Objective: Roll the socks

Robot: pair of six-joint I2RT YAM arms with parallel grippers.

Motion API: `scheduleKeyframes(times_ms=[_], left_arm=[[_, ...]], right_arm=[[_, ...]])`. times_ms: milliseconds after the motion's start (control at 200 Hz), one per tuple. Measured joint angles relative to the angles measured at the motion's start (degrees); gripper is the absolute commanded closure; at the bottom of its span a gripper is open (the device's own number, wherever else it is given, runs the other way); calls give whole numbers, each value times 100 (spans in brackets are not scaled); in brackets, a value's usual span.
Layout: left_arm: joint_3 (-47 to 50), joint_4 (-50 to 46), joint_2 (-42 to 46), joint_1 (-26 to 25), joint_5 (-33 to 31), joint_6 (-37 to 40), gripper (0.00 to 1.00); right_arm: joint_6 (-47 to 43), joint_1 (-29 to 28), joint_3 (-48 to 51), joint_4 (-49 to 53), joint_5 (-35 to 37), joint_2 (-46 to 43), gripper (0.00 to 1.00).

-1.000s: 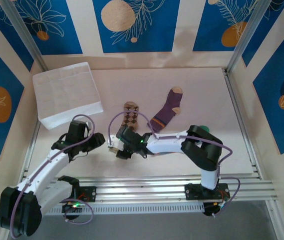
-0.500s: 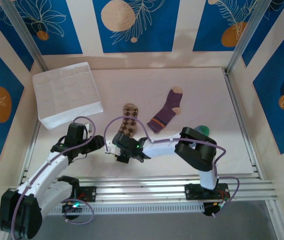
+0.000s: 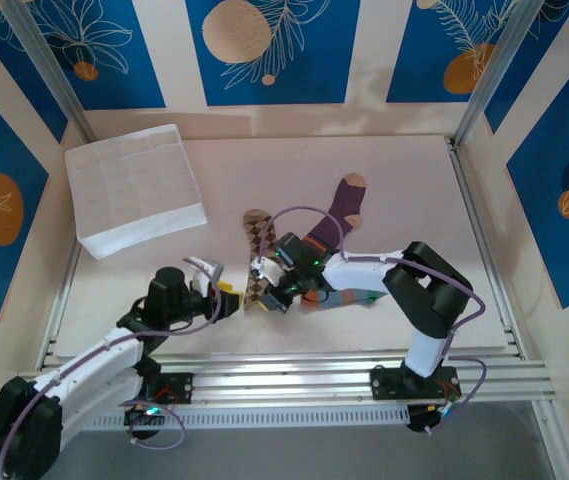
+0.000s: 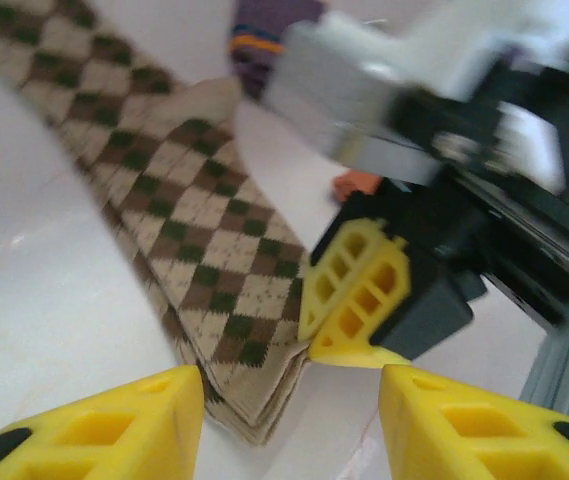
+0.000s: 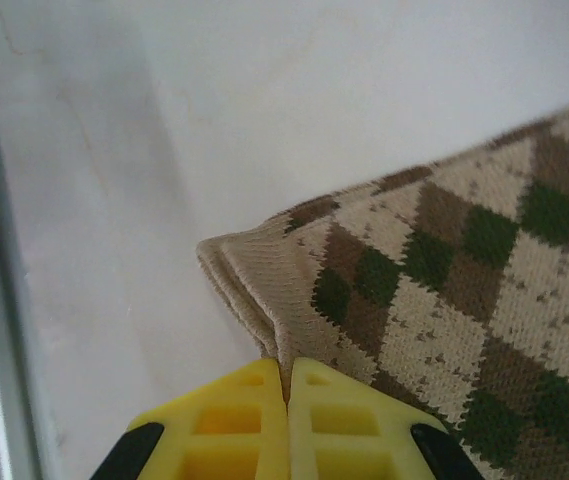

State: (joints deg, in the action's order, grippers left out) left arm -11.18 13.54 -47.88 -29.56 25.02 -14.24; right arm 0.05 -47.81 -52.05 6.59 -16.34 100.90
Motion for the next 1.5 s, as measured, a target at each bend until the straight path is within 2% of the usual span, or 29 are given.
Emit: scheduleKeyframes(times_ms=[325, 690, 790, 855, 960, 1020, 1101, 1166, 1346, 1501], left_arm=[[-48, 1121, -1414, -588, 304, 1567, 49], [-308, 2208, -3005, -1117, 306, 2409, 49], [-365, 2524, -3351, -1156, 313, 2476, 56], [-387, 2686, -3565, -1161, 332, 2481, 65], [-411, 2896, -3871, -1176, 398, 2483, 89], [-424, 3016, -4000, -1189, 457, 2406, 100], [-428, 3101, -4065, -1193, 520, 2345, 100], [-459, 3093, -4070, -1193, 573, 2238, 100], [-885, 2424, -4068, -1193, 651, 1801, 100], [-1029, 2100, -4033, -1174, 739, 1305, 100]], right_arm=[[573, 673, 538, 20, -1200, -17, 100], [763, 1080, 643, 11, -1825, -105, 100], [782, 1137, 643, 13, -1917, -105, 100], [800, 1163, 643, 13, -1971, -105, 100], [824, 1196, 643, 11, -2037, -105, 100], [846, 1207, 643, 9, -2055, -105, 93], [885, 1228, 662, 4, -2057, -105, 79], [968, 1233, 719, -48, -2055, -114, 71], [1252, 1290, 1169, -501, -1985, -485, 60], [1521, 1325, 1497, -1003, -1961, -688, 58]])
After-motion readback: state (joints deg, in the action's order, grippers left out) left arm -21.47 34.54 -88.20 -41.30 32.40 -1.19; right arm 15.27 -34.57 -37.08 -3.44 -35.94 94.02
